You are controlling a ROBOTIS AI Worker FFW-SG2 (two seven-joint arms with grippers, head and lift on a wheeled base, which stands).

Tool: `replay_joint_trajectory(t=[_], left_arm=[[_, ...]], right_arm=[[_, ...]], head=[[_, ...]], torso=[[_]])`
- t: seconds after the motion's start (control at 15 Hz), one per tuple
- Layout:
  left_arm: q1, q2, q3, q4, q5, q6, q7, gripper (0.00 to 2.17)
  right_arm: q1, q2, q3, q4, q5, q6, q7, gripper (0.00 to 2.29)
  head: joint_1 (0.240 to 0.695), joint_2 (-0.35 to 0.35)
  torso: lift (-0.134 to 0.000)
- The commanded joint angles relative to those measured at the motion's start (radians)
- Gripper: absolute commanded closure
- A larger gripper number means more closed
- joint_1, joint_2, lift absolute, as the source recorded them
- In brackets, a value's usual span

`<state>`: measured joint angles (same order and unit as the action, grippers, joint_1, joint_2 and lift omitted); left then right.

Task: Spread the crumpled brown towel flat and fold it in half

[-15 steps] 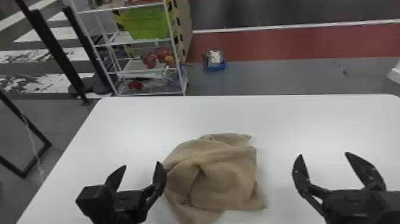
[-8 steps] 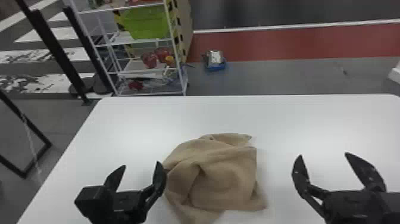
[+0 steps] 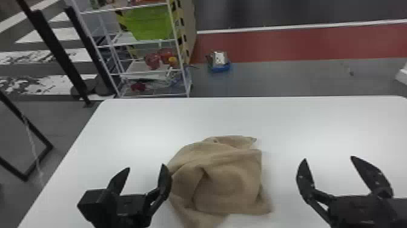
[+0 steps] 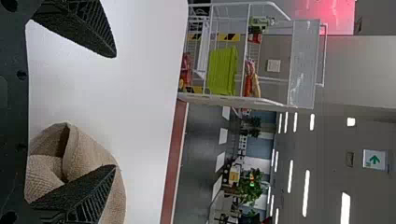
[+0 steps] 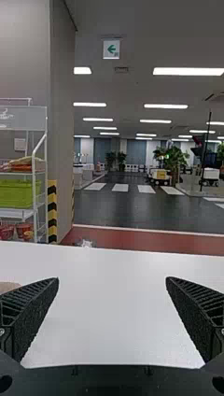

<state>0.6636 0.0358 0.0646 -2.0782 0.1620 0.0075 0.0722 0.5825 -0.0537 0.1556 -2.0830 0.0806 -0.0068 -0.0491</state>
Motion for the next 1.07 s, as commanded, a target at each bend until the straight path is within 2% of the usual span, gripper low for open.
replay_joint_trajectory(t=[0.0, 0.2, 0.27, 0.4, 0.67, 0.87, 1.0], left_arm=[[0.013, -0.005, -0.006, -0.016, -0.019, 0.007, 0.0, 0.03], [0.027, -0.013, -0.008, -0.034, -0.027, 0.01, 0.001, 0.03], [0.027, -0.011, -0.009, -0.036, -0.027, 0.01, 0.001, 0.03], [0.027, -0.011, -0.012, -0.036, -0.027, 0.01, 0.001, 0.03], [0.027, -0.011, -0.012, -0.034, -0.027, 0.01, 0.001, 0.03], [0.027, -0.008, -0.012, -0.03, -0.025, 0.01, 0.001, 0.03], [0.025, -0.008, -0.012, -0.03, -0.025, 0.01, 0.001, 0.03]], right_arm=[[-0.004, -0.006, 0.004, 0.0, -0.002, 0.006, 0.002, 0.02], [-0.012, -0.015, 0.015, -0.012, -0.001, 0.031, 0.052, 0.04], [-0.012, -0.018, 0.016, -0.022, 0.008, 0.04, 0.094, 0.04], [-0.02, -0.031, 0.018, -0.048, 0.022, 0.107, 0.199, 0.05], [-0.035, -0.049, 0.033, -0.108, 0.137, 0.291, 0.426, 0.07], [-0.041, -0.075, 0.033, -0.161, 0.243, 0.365, 0.649, 0.07], [-0.053, -0.097, 0.033, -0.197, 0.268, 0.457, 0.71, 0.07]], head=[[0.695, 0.175], [0.695, 0.176], [0.695, 0.181], [0.695, 0.209], [0.695, 0.258], [0.695, 0.301], [0.695, 0.322]], torso=[[-0.123], [-0.123], [-0.123], [-0.123], [-0.123], [-0.123], [-0.123]])
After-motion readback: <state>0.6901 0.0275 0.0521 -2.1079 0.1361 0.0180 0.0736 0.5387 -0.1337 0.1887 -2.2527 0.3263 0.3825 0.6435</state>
